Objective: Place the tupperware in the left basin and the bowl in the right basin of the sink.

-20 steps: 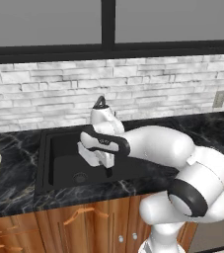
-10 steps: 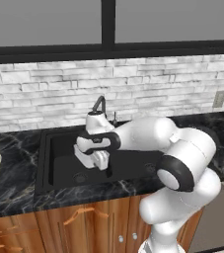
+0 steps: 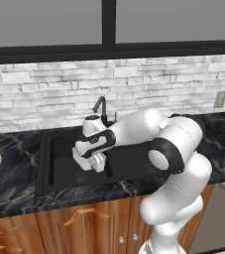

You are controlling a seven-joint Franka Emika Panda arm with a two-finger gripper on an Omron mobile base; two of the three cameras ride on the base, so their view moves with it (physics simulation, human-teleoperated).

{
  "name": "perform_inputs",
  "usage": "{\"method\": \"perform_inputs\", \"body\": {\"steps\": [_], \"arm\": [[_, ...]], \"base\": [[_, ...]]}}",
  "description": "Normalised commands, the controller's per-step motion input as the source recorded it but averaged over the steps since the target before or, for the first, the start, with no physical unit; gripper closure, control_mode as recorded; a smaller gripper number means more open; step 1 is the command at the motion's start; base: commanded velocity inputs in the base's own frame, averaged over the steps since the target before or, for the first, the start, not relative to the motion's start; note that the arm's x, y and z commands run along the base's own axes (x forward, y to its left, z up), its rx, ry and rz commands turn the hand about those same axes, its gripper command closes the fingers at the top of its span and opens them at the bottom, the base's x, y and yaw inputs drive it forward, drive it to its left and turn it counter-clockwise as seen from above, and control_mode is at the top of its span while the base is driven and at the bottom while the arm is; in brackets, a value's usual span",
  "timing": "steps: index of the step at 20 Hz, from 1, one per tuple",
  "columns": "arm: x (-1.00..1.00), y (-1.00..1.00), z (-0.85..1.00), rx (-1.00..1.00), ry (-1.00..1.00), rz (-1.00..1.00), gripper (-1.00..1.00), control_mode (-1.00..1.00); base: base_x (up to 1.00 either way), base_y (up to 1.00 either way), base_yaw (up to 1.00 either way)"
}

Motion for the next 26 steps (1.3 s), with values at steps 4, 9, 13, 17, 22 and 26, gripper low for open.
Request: {"method": "perform_inputs", "body": {"steps": [4, 9, 13, 17, 22, 26], "arm": [[0.28, 0.07, -0.31, 0.00, 0.00, 0.00, 1.00, -1.00], [0.22, 0.05, -0.32, 0.00, 0.00, 0.00, 1.00, -1.00], [0.21, 0.06, -0.33, 0.00, 0.01, 0.00, 1.00, -1.00], [0.19, 0.07, -0.34, 0.00, 0.00, 0.00, 1.00, -1.00], [0.19, 0.08, -0.32, 0.00, 0.00, 0.00, 1.00, -1.00], [0.21, 0.07, -0.29, 0.00, 0.01, 0.00, 1.00, -1.00]], "base": [[0.00, 0.00, 0.00], [0.00, 0.00, 0.00], [0.00, 0.00, 0.00], [0.00, 0.00, 0.00], [0.00, 0.00, 0.00], [0.00, 0.00, 0.00]]}}
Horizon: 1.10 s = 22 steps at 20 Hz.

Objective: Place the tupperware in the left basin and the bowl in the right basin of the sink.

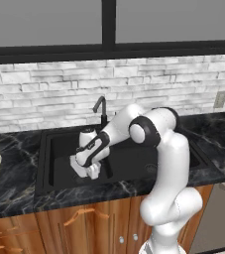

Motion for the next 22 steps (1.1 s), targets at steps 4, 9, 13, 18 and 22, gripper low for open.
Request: {"method": "perform_inputs", "body": {"steps": [4, 9, 13, 18, 22], "arm": [[0.23, 0.07, -0.27, 0.00, 0.01, 0.00, 1.00, -1.00], [0.24, 0.06, -0.28, 0.00, 0.01, 0.00, 1.00, -1.00], [0.21, 0.08, -0.27, 0.00, 0.01, 0.00, 1.00, -1.00], [0.24, 0.09, -0.31, 0.00, 0.01, 0.00, 1.00, -1.00], [0.24, 0.09, -0.29, 0.00, 0.01, 0.00, 1.00, -1.00]], "base": [[0.00, 0.00, 0.00], [0.00, 0.00, 0.00], [0.00, 0.00, 0.00], [0.00, 0.00, 0.00], [0.00, 0.00, 0.00]]}}
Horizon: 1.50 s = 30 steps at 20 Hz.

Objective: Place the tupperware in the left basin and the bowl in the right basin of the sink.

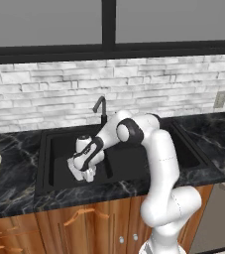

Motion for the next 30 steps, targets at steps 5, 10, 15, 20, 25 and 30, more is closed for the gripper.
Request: {"method": "perform_inputs", "body": {"steps": [5, 10, 15, 20, 25, 30], "arm": [[0.17, 0.05, -0.16, 0.00, 0.00, 0.00, 1.00, -1.00], [0.00, 0.00, 0.00, 0.00, 0.00, 0.00, -1.00, -1.00], [0.00, 0.00, 0.00, 0.00, 0.00, 0.00, -1.00, -1.00], [0.00, 0.00, 0.02, 0.00, 0.00, 0.00, -1.00, -1.00], [0.00, 0.00, 0.29, 0.00, -0.01, 0.00, -1.00, -1.00], [-0.01, -0.04, 0.35, 0.00, -0.01, 0.00, -1.00, -1.00]], "base": [[0.00, 0.00, 0.00], [0.00, 0.00, 0.00], [0.00, 0.00, 0.00], [0.00, 0.00, 0.00], [0.00, 0.00, 0.00], [0.00, 0.00, 0.00]]}}
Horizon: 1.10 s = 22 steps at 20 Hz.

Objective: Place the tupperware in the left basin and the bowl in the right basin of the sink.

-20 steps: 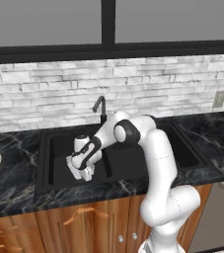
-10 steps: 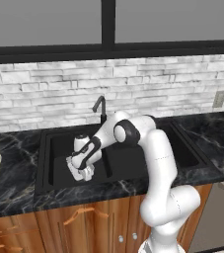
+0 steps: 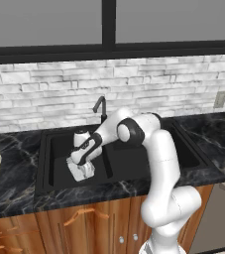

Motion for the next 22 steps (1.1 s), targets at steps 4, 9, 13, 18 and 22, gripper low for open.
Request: {"method": "perform_inputs", "body": {"steps": [4, 9, 13, 18, 22], "arm": [[-0.05, -0.08, 0.45, 0.00, 0.00, 0.00, -1.00, -1.00], [-0.22, -0.04, 0.34, -0.02, -0.03, 0.00, -1.00, -1.00], [-0.37, -0.08, 0.49, -0.01, -0.01, 0.00, -1.00, -1.00], [-0.31, -0.14, 0.58, 0.00, 0.00, 0.00, -1.00, -1.00], [-0.41, -0.22, 0.53, 0.00, 0.00, 0.00, -1.00, -1.00]], "base": [[0.00, 0.00, 0.00], [0.00, 0.00, 0.00], [0.00, 0.00, 0.00], [0.00, 0.00, 0.00], [0.00, 0.00, 0.00]]}}
